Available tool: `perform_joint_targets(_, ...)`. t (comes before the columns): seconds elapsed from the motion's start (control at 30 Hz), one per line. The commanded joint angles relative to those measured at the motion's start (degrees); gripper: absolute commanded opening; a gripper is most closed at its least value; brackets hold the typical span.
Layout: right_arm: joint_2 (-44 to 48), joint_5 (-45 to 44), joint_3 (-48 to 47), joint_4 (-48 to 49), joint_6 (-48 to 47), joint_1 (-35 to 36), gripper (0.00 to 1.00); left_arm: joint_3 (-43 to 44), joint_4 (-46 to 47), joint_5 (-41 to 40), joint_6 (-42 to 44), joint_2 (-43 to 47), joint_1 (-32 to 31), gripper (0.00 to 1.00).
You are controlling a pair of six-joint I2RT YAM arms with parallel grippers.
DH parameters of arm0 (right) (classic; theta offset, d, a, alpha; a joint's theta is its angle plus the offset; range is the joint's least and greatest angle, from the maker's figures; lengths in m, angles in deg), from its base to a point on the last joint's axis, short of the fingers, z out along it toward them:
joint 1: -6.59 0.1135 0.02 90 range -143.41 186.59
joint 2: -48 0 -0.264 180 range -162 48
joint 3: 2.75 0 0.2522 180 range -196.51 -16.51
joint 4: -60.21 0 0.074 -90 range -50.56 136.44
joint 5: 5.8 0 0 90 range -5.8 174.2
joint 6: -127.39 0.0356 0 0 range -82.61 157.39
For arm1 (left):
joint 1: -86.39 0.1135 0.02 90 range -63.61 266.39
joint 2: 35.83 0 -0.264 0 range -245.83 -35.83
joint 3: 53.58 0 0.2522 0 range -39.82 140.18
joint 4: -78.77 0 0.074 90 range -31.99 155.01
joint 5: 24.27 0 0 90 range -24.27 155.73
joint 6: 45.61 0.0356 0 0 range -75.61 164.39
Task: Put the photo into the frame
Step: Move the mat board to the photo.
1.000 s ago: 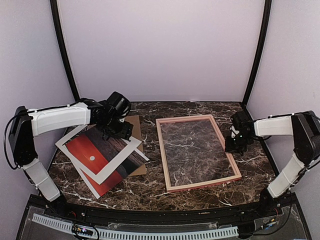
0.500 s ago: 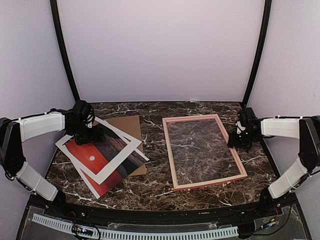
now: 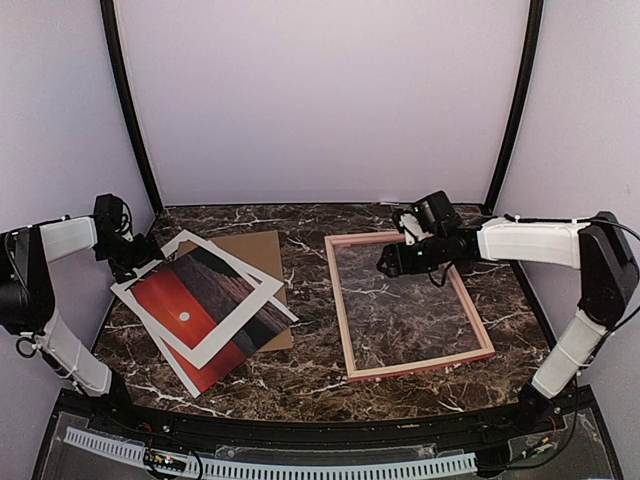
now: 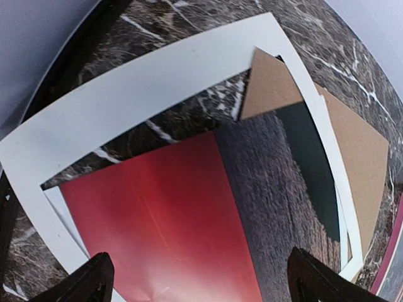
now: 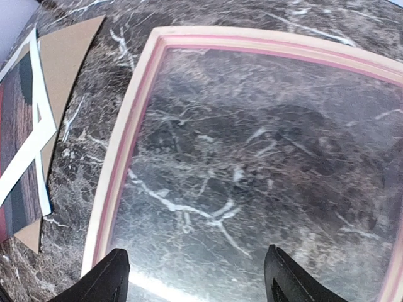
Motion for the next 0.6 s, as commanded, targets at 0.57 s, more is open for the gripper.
perform_joint_targets(0.57,-14.7,9.1,-8.2,5.9,-3.1,6.7,0.75,3.8,-1.6,-0.6,4.0,-12.6,15.3,0.81)
